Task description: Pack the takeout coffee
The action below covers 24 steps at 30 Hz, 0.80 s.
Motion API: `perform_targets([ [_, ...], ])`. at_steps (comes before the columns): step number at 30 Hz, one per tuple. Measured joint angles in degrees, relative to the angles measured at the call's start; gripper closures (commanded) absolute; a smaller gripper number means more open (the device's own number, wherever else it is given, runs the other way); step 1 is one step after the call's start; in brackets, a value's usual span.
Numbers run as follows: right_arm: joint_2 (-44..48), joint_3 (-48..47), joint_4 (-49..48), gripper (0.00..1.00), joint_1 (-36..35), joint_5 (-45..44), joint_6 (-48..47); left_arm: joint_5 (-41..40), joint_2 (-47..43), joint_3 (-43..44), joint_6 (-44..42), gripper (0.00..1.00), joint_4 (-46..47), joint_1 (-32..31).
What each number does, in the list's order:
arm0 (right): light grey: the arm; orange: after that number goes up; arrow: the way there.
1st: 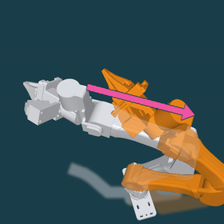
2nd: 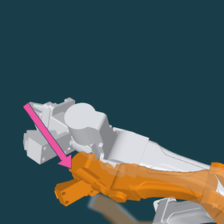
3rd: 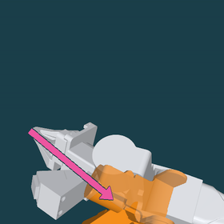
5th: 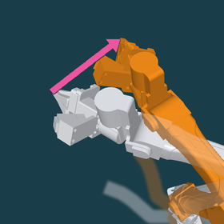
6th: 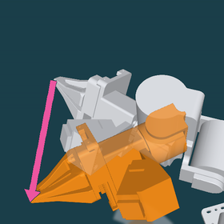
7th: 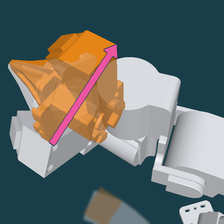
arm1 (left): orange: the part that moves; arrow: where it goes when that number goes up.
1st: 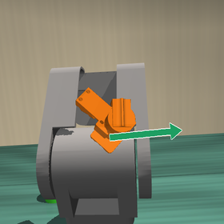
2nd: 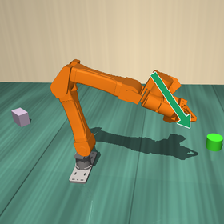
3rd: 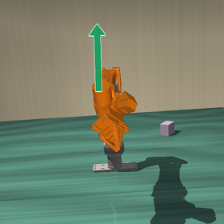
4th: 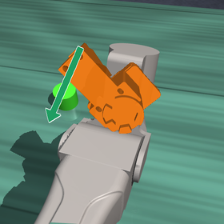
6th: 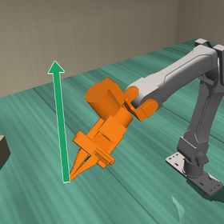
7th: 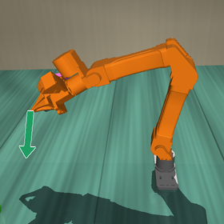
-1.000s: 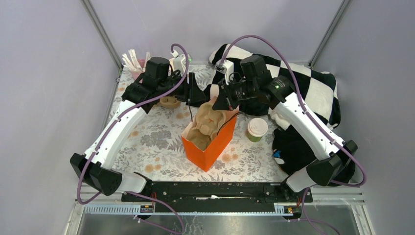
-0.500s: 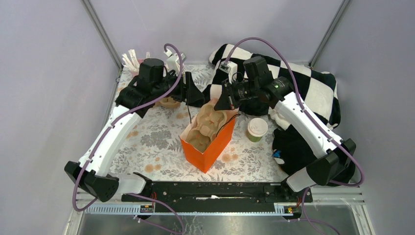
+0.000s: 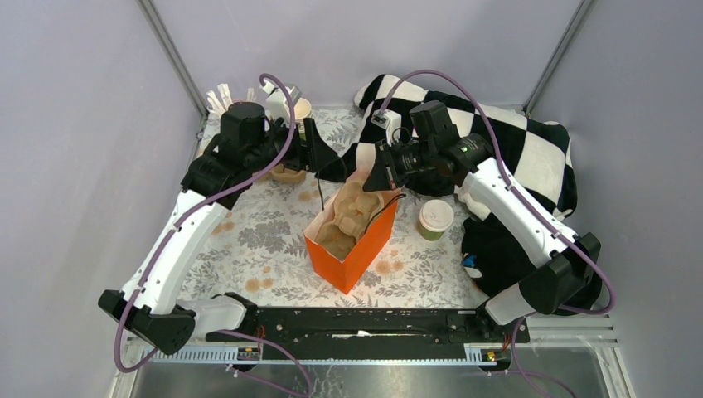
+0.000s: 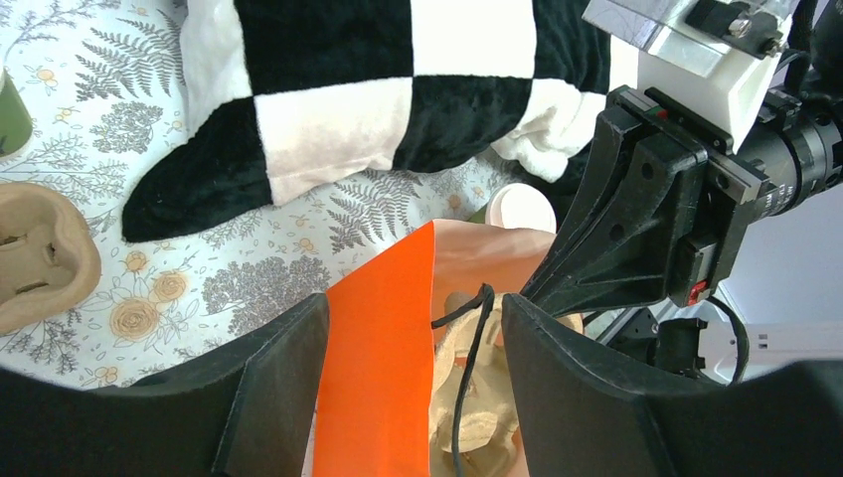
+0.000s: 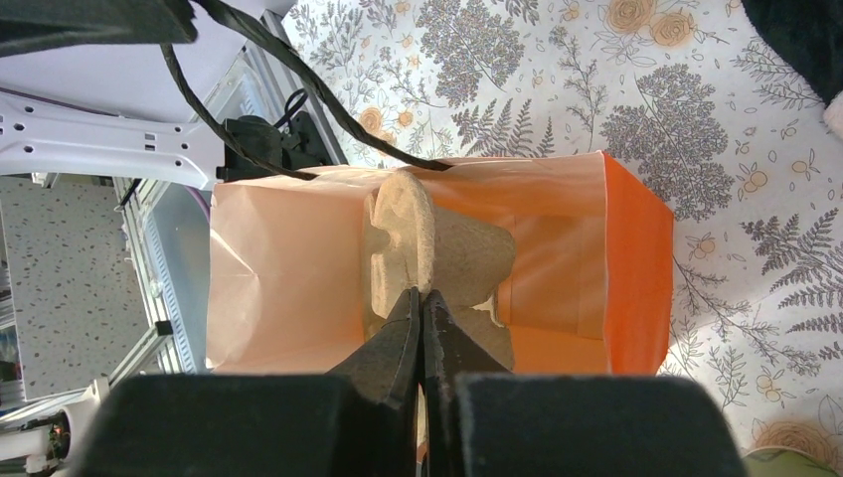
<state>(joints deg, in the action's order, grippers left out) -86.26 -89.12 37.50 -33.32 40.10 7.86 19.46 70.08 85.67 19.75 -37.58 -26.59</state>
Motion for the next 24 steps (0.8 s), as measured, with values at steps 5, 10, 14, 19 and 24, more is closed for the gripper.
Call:
perform_targets([
  [5,0.0,0.28,-0.33,0.98,0.0,-0.02,0.15,-1.18,-0.61,-0.33,0.0,0.31,0.11,0.0],
  [10,0.0,0.37,-0.55,0.65,0.0,-0.07,0.28,-1.81,-0.61,-0.81,0.02,0.31,0.13,0.0],
  [14,0.0,-0.79,1.92,0.18,-0.04,-5.88,0.92,-2.69,-0.63,-0.94,0.02,0.3,0.11,0.0],
  [19,-1.14,-16.68,12.33,0.08,0.07,-17.59,0.9,-5.79,-1.62,-0.94,0.63,0.23,-0.07,0.0],
  [24,0.15,-31.17,16.33,0.08,2.1,-25.92,1.38,-7.67,-3.15,-0.24,3.32,0.16,-2.12,0.0],
])
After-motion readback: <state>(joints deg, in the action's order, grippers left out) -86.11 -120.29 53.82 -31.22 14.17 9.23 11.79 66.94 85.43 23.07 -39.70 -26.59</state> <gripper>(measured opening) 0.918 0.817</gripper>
